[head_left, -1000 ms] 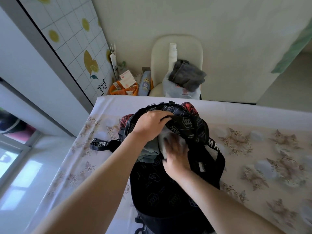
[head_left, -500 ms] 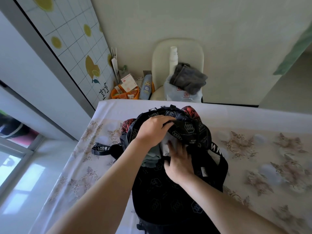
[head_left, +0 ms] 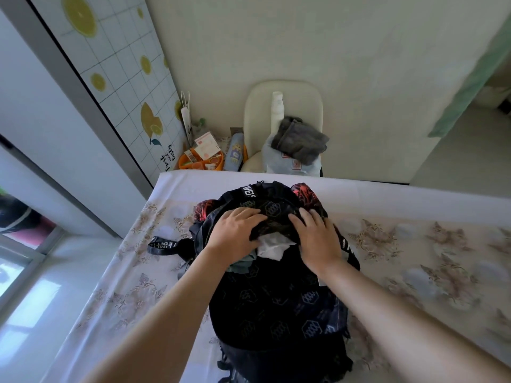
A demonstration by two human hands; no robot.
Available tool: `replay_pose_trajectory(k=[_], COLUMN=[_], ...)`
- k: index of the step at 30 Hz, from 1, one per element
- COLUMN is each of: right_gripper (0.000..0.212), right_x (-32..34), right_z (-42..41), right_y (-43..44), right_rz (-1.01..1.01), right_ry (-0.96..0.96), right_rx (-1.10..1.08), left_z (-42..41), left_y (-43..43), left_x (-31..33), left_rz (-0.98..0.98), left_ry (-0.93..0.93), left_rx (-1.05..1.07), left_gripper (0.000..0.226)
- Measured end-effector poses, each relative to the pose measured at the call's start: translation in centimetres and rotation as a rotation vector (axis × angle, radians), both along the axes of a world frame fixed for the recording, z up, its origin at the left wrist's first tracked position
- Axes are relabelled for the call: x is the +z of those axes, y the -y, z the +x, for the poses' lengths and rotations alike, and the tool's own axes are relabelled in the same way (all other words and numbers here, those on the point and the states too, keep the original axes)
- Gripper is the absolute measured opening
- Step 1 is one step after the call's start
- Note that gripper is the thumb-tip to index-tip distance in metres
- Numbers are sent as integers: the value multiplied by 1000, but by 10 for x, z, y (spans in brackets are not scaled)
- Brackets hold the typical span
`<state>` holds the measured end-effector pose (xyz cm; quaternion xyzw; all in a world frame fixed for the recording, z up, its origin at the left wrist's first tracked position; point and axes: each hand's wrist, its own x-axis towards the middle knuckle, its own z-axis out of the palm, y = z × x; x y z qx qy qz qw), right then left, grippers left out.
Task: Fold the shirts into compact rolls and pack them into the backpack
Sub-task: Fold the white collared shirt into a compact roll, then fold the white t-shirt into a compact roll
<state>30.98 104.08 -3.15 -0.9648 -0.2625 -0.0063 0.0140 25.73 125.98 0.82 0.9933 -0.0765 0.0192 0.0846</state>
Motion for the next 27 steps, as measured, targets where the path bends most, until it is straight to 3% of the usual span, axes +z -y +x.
replay_pose_trajectory(k=[2, 5, 10, 13, 20, 27], right_gripper=[78, 83, 84, 75, 54, 42], right_x=[10, 20, 28, 43, 69, 64], right_z=[9, 13, 9, -7, -63, -128], right_y=[6, 6, 11, 26, 107, 262], right_rz=[-27, -152, -203, -100, 152, 347], right_ry=[43, 35, -276, -303, -380, -431], right_rx=[74, 127, 113, 84, -136, -504], left_z=[-12, -23, -30, -38, -44, -52], left_y=[-14, -26, -27, -14, 88, 251], left_x=[-7, -13, -1, 20, 46, 34], left_rz=[147, 236, 180, 58, -338, -485], left_ry=[-65, -141, -287, -316, -178, -447], left_rx=[20, 65, 114, 105, 88, -83], left_gripper=[79, 83, 77, 74, 48, 42])
